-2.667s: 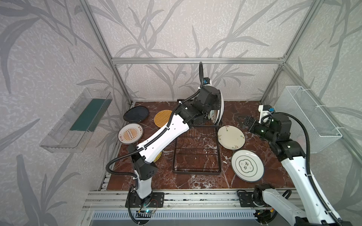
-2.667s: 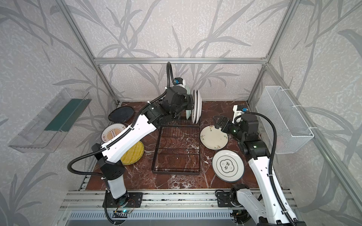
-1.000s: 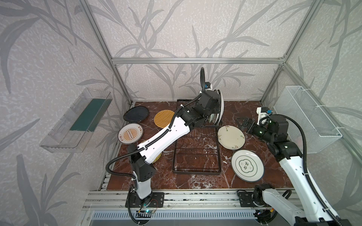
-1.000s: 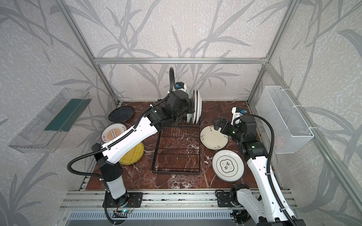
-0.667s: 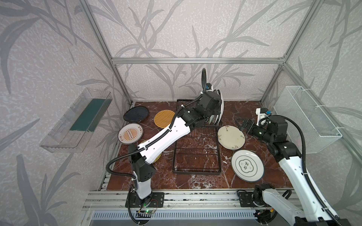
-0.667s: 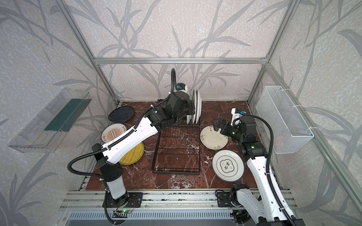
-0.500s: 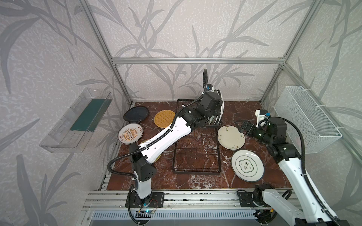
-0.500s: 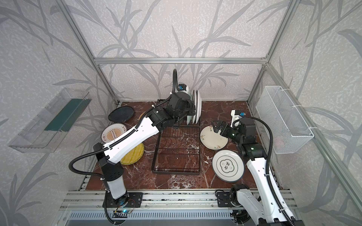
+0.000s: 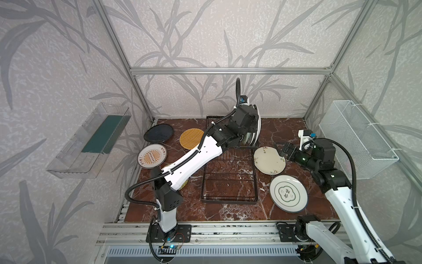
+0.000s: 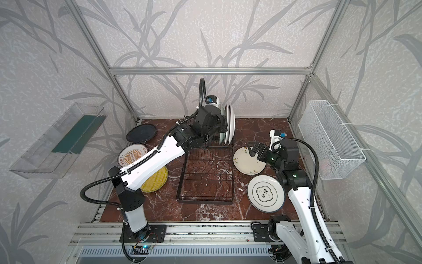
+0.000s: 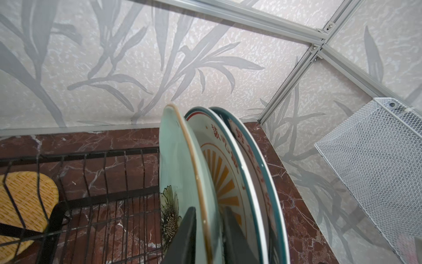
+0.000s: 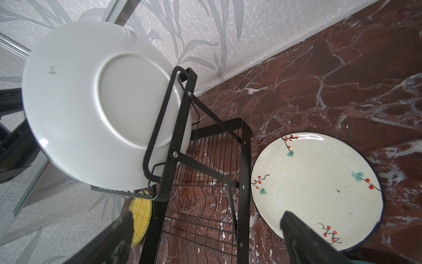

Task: Load plates into a dish rack
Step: Place the plate on the dish rack.

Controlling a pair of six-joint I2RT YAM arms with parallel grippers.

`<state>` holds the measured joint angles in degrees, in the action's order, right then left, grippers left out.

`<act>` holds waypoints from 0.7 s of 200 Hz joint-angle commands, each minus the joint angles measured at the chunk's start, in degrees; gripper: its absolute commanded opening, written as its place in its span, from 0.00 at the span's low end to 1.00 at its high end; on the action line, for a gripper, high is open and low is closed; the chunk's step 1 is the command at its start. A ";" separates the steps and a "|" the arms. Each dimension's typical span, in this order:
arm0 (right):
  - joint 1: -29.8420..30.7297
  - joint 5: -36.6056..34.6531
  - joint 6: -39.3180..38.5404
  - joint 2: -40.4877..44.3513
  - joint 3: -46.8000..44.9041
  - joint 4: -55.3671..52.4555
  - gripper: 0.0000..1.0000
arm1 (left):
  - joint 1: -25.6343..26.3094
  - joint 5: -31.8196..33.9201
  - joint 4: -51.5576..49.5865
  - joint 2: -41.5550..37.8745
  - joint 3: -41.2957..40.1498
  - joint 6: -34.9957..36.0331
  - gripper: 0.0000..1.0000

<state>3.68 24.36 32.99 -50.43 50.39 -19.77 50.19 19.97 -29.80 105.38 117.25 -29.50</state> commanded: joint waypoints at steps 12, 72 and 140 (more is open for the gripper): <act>-0.25 0.81 -0.12 0.86 0.85 -0.15 0.99 | 0.17 0.96 1.43 -2.41 2.12 -0.37 0.29; -1.29 0.33 -1.79 1.74 1.94 -2.10 0.99 | 0.07 0.28 1.76 -5.89 2.53 0.70 0.30; -3.74 0.71 -1.64 -0.45 -1.55 1.34 0.99 | -3.88 -14.78 2.69 -18.30 -6.85 6.23 0.88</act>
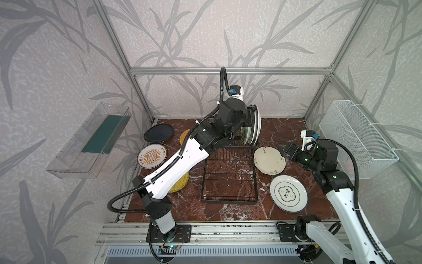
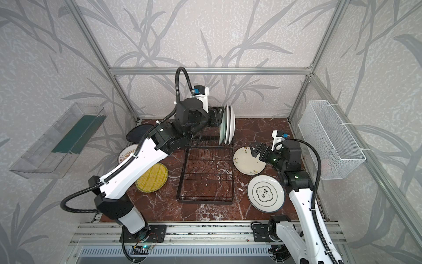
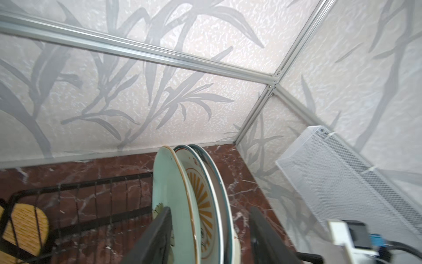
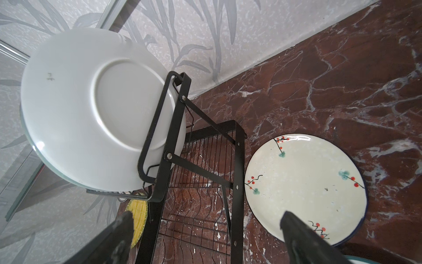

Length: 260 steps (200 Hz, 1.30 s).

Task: Load plates into a dish rack
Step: Place the plate on the dish rack, then pick up the plate from the middle-right of the table.

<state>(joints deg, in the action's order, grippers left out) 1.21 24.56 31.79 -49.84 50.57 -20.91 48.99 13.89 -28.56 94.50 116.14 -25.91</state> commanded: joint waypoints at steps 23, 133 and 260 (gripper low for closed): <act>-2.94 0.59 0.84 -3.30 -5.66 5.44 0.99 | -8.80 -21.43 5.36 -16.80 -17.34 3.18 0.99; -12.45 -5.34 -0.66 -22.21 -14.21 17.48 0.95 | -29.56 -57.26 6.38 -33.78 -45.92 -4.89 0.99; -14.49 3.68 -8.05 -43.93 -4.93 13.98 0.66 | -29.66 -56.37 9.36 -33.25 -48.82 -7.02 0.99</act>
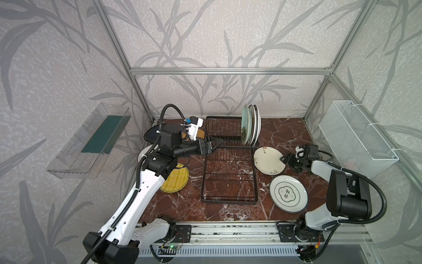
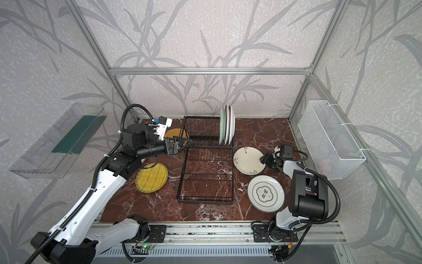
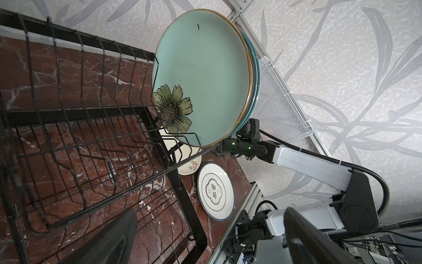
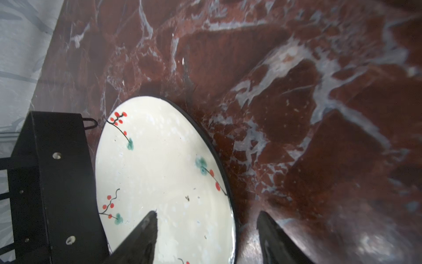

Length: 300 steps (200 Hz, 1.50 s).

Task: Load plates into a dish rack
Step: Pick up the plate from the middle-right of the table.

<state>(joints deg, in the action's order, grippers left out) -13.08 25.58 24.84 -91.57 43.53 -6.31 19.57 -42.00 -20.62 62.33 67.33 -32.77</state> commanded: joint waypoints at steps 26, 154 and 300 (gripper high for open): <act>-0.22 3.15 -1.46 -3.90 2.35 -0.71 0.63 | -0.24 -0.41 1.58 -1.03 0.13 -0.34 0.99; -1.14 5.39 -1.81 -11.48 4.55 -1.45 0.28 | -0.23 0.38 1.75 -0.38 1.04 -1.11 0.99; -5.61 11.78 4.52 -4.73 -0.25 9.67 0.00 | -0.76 5.83 0.38 -0.87 1.60 -0.19 0.99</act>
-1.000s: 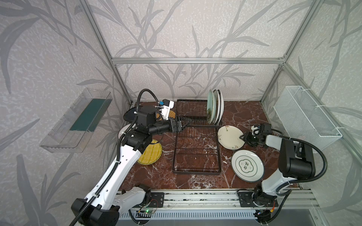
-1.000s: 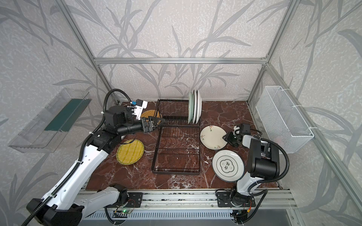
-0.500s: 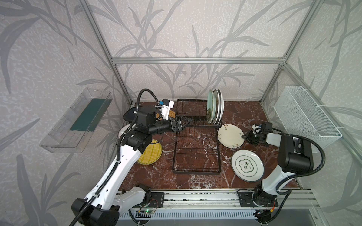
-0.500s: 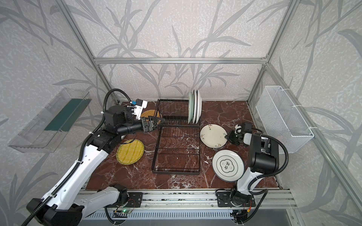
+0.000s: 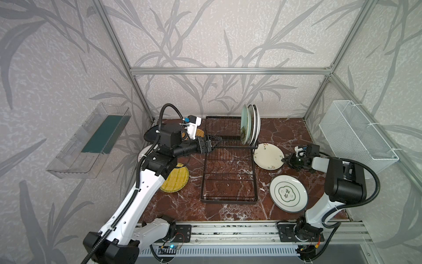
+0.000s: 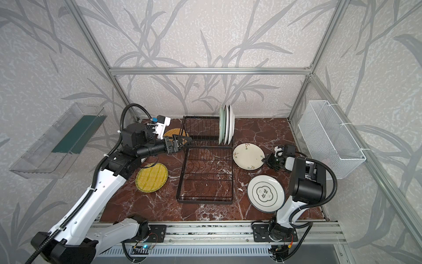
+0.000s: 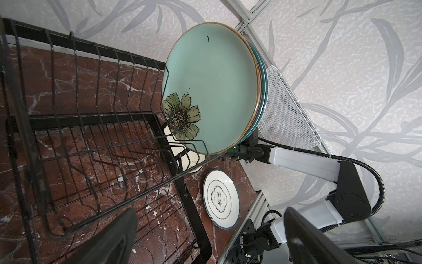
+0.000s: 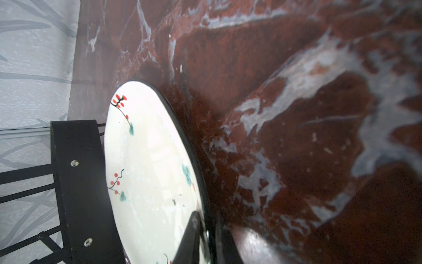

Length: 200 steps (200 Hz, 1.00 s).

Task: Load plates into a dish rack
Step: Pick up the plate from the middle-right of the table.

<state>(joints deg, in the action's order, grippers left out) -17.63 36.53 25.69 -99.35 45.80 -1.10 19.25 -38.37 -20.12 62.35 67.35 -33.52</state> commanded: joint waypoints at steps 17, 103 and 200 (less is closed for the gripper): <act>-1.64 2.89 6.62 3.87 -4.75 10.26 0.00 | -0.44 2.89 -0.21 -1.00 1.47 0.45 0.99; -2.85 8.84 25.34 2.56 -15.54 49.80 0.00 | -0.44 8.18 -2.03 -2.63 1.29 0.65 0.99; -2.94 9.77 32.26 -4.11 -18.20 65.42 0.00 | -0.44 11.03 -2.03 -3.29 0.25 -0.59 0.99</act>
<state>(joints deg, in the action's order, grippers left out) -20.27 42.59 55.57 -104.20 27.24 54.15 19.03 -28.82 -22.31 60.25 67.35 -33.65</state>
